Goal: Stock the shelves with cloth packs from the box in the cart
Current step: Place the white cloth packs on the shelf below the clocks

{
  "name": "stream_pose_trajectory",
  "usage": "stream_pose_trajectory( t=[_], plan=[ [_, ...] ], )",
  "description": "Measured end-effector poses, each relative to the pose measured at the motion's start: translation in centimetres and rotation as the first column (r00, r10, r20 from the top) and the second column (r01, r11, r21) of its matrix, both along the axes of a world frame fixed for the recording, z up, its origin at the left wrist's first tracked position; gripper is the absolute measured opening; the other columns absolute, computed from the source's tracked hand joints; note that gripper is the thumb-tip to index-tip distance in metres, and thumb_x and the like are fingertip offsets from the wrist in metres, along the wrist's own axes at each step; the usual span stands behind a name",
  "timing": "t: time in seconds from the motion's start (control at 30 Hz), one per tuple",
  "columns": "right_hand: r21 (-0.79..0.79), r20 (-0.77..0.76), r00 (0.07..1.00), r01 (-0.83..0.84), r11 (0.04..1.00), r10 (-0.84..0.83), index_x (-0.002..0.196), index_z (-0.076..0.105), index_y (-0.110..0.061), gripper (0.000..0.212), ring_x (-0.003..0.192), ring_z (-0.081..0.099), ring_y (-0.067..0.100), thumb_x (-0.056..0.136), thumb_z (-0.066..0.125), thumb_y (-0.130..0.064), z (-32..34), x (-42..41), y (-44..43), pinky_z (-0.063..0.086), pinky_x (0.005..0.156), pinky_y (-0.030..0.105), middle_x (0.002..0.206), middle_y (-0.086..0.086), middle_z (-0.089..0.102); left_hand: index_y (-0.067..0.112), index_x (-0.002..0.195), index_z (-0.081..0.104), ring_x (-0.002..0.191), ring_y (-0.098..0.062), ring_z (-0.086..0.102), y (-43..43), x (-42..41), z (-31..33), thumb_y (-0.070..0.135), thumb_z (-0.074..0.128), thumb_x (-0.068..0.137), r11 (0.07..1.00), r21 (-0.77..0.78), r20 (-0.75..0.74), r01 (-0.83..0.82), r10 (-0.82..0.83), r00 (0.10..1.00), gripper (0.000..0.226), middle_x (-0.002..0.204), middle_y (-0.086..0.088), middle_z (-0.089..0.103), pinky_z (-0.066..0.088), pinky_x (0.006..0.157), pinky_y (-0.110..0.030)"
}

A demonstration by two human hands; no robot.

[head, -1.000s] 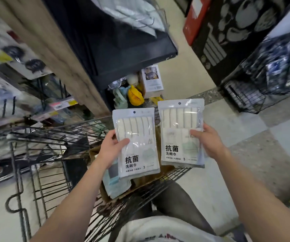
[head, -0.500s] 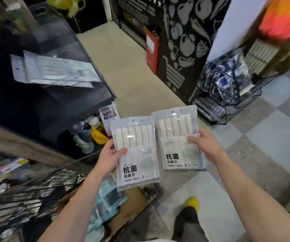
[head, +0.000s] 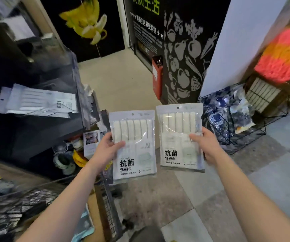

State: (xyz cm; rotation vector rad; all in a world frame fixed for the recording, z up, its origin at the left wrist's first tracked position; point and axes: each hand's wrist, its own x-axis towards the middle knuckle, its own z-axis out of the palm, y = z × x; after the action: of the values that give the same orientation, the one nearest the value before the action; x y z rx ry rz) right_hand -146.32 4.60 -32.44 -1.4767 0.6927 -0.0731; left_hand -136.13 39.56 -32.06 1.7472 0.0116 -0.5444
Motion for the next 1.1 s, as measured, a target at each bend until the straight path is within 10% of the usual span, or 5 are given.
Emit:
stream_pose_trajectory(
  t=[0.17, 0.37, 0.67, 0.87, 1.1],
  plan=[
    [-0.013, 0.09, 0.992, -0.084, 0.996, 0.085, 0.117, 0.069, -0.014, 0.027, 0.096, 0.075, 0.017, 0.093, 0.065, -0.002, 3.1, 7.3, -2.0, 0.06, 0.064, 0.025, 0.109, 0.002, 0.076, 0.021, 0.15, 0.043, 0.107, -0.03, 0.075, -1.2, 4.9, 2.5, 0.043, 0.09, 0.074, 0.995, -0.03, 0.036, -0.093, 0.094, 0.995, 0.092, 0.126, -0.009, 0.073, 0.056, 0.098, -0.06],
    [0.005, 0.156, 0.967, -0.203, 0.979, 0.2, 0.111, 0.071, -0.022, 0.027, 0.097, 0.075, 0.017, 0.094, 0.065, -0.003, 5.6, 19.4, -3.3, 0.06, 0.083, 0.04, 0.106, -0.002, 0.078, 0.022, 0.133, 0.057, 0.107, -0.026, 0.075, -2.3, 12.9, 4.7, 0.013, 0.074, 0.094, 0.973, -0.083, 0.121, -0.214, 0.223, 0.967, 0.043, 0.121, -0.004, 0.075, 0.056, 0.099, -0.056],
    [-0.051, 0.192, 0.874, -0.444, 0.894, 0.445, 0.116, 0.069, -0.02, 0.028, 0.093, 0.077, 0.019, 0.095, 0.064, -0.002, 9.3, 40.1, -2.5, 0.061, 0.077, 0.039, 0.107, 0.002, 0.078, 0.021, 0.129, 0.058, 0.099, -0.02, 0.077, -1.4, 26.6, 6.1, 0.008, 0.069, 0.095, 0.89, -0.142, 0.201, -0.434, 0.455, 0.867, 0.038, 0.118, -0.005, 0.075, 0.063, 0.074, -0.036],
    [-0.052, 0.185, 0.76, -0.626, 0.778, 0.623, 0.12, 0.065, -0.015, 0.028, 0.097, 0.075, 0.02, 0.093, 0.067, -0.009, 8.9, 51.4, 1.2, 0.061, 0.074, 0.033, 0.111, 0.004, 0.076, 0.031, 0.118, 0.064, 0.096, -0.043, 0.076, 0.5, 31.2, 6.7, 0.016, 0.073, 0.087, 0.786, -0.145, 0.186, -0.601, 0.618, 0.764, 0.035, 0.106, -0.021, 0.077, 0.059, 0.087, -0.063],
    [-0.022, 0.176, 0.548, -0.828, 0.56, 0.818, 0.119, 0.066, -0.009, 0.03, 0.101, 0.074, 0.029, 0.09, 0.067, -0.001, 7.6, 63.2, 9.0, 0.06, 0.088, 0.048, 0.109, 0.01, 0.077, 0.023, 0.135, 0.051, 0.094, -0.037, 0.077, 1.6, 32.0, 8.4, 0.008, 0.063, 0.099, 0.65, -0.1, 0.221, -0.753, 0.753, 0.62, 0.041, 0.11, -0.015, 0.078, 0.063, 0.077, -0.051]
  ],
)
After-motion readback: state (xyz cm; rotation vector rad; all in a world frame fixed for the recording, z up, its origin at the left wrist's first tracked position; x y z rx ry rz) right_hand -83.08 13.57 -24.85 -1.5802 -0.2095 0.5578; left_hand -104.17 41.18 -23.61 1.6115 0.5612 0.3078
